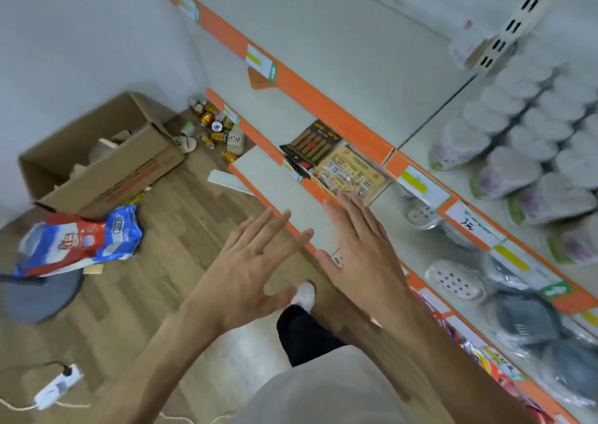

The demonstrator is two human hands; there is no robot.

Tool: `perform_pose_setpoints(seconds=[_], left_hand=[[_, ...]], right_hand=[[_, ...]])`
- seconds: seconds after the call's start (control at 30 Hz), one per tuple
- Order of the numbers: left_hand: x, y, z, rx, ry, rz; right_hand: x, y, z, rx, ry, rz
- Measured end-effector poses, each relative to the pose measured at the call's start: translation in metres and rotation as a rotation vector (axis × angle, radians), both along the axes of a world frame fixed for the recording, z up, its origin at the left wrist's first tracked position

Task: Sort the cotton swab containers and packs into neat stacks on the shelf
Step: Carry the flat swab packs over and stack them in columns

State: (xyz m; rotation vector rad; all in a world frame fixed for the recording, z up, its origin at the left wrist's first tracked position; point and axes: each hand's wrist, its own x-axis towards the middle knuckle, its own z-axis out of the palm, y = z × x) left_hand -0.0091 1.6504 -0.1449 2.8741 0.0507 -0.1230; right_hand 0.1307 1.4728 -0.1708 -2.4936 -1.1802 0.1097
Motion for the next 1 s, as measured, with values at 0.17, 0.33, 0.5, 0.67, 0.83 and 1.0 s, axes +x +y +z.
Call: perform_pose_setpoints(seconds=[0.17, 0.33, 0.5, 0.67, 0.83, 1.0], left_hand=[[0.062, 0.061, 0.013, -0.033, -0.046, -0.03], [0.128, 0.102, 0.023, -0.103, -0.128, -0.091], [0.202, 0.129, 0.016, -0.161, -0.127, -0.234], [0.282, 0.152, 0.016, -0.233, -0.132, -0.414], [0.353, 0.172, 0.026, -0.207, -0.153, -0.587], [0.413, 0.199, 0.024, -0.274, -0.101, -0.512]], right_hand=[[0.046, 0.053, 0.006, -0.022, 0.046, -0.08], [0.093, 0.084, 0.029, -0.031, 0.049, -0.173], [0.137, 0.091, 0.04, -0.029, 0.011, -0.357], [0.173, 0.096, 0.06, -0.067, 0.08, -0.583], [0.231, 0.113, 0.104, -0.235, 0.15, -0.702], [0.315, 0.13, 0.12, -0.289, 0.132, -0.873]])
